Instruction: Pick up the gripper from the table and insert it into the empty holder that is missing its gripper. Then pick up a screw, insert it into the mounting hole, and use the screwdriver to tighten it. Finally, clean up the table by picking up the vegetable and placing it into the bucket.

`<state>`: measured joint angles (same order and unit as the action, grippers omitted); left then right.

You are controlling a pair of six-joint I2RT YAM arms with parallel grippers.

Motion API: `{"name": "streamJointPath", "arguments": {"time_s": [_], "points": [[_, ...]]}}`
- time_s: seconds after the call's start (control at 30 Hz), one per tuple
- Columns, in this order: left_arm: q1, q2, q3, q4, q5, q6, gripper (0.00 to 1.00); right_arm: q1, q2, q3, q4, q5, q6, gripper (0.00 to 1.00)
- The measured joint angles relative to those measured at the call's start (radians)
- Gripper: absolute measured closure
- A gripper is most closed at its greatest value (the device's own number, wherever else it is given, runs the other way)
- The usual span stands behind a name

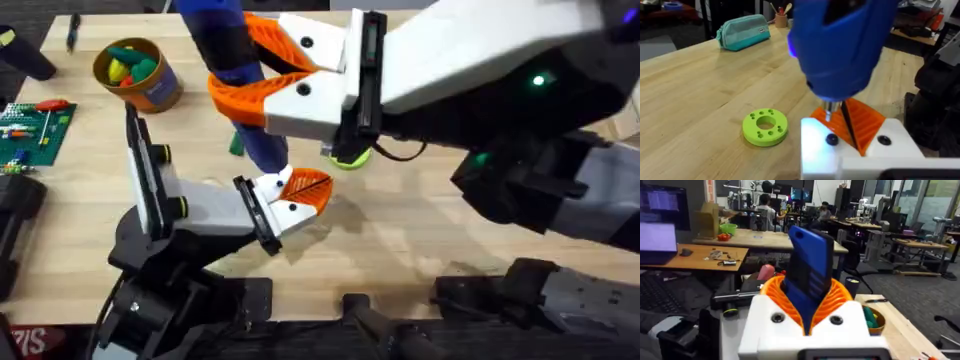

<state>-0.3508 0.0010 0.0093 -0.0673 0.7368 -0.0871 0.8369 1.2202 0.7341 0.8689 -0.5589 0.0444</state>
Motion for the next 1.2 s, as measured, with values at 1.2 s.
{"name": "streamJointPath", "arguments": {"time_s": [1.2], "points": [[0.000, 0.000, 0.000, 0.000, 0.000, 0.000, 0.993, 0.009, 0.025, 0.000, -0.035, 0.001, 0.016, 0.964]]}}
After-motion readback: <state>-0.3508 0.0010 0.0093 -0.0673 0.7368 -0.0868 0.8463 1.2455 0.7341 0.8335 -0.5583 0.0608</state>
